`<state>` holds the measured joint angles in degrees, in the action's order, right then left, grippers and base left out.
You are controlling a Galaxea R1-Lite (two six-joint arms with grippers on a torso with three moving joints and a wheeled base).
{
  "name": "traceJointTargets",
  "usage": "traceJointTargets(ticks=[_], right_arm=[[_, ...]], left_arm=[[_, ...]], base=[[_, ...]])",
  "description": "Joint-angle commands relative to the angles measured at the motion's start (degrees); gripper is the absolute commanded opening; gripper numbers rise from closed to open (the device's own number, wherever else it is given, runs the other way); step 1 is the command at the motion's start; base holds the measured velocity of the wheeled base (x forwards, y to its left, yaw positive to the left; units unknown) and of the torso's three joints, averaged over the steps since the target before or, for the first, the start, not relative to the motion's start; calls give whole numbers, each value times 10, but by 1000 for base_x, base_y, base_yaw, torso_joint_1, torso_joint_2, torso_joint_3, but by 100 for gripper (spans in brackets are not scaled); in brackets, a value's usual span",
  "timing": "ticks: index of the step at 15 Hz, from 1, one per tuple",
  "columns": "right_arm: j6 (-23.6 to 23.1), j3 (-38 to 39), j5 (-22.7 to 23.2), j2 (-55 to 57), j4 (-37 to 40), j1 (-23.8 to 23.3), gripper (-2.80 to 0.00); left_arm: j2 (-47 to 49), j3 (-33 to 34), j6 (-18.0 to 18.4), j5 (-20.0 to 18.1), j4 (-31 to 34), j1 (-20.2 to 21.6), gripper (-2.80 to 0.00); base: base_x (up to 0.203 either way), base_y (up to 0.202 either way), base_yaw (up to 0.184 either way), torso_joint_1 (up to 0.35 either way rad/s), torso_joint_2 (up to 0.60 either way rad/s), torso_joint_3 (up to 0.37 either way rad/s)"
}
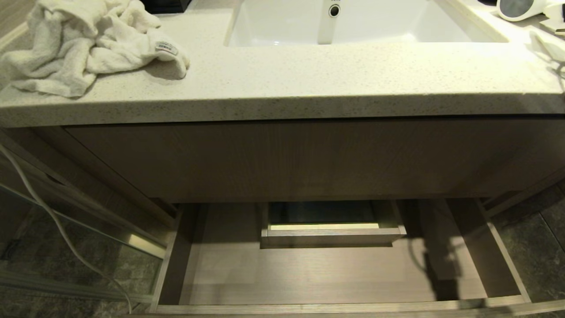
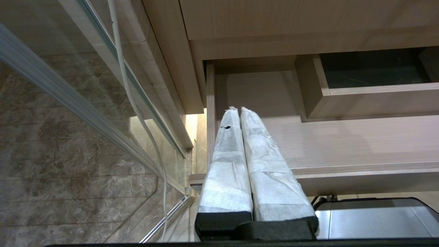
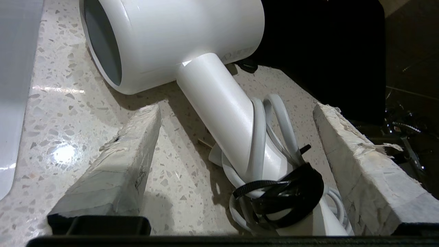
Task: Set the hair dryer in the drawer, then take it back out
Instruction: Place it on the countertop, then close the drawer
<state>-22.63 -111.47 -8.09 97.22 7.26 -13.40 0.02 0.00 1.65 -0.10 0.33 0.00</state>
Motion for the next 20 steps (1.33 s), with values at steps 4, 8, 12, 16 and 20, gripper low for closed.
traceJointTargets(ticks=[4, 8, 12, 16, 20], right_arm=[[-2, 1, 0, -41, 34, 0, 0], [7, 7, 4, -123, 153, 7, 0], [37, 10, 5, -199, 347, 44, -280], [68, 93, 2, -253, 440, 72, -280], [73, 323, 21, -298, 456, 75, -280]], left_arm=[[1, 1, 0, 0, 0, 0, -280], [0, 1, 0, 0, 0, 0, -280], [1, 1, 0, 0, 0, 0, -280], [1, 1, 0, 0, 0, 0, -280], [1, 1, 0, 0, 0, 0, -280]], base=[[0, 0, 0, 0, 0, 0], [0, 0, 0, 0, 0, 0], [0, 0, 0, 0, 0, 0], [0, 0, 0, 0, 0, 0], [0, 0, 0, 0, 0, 0]])
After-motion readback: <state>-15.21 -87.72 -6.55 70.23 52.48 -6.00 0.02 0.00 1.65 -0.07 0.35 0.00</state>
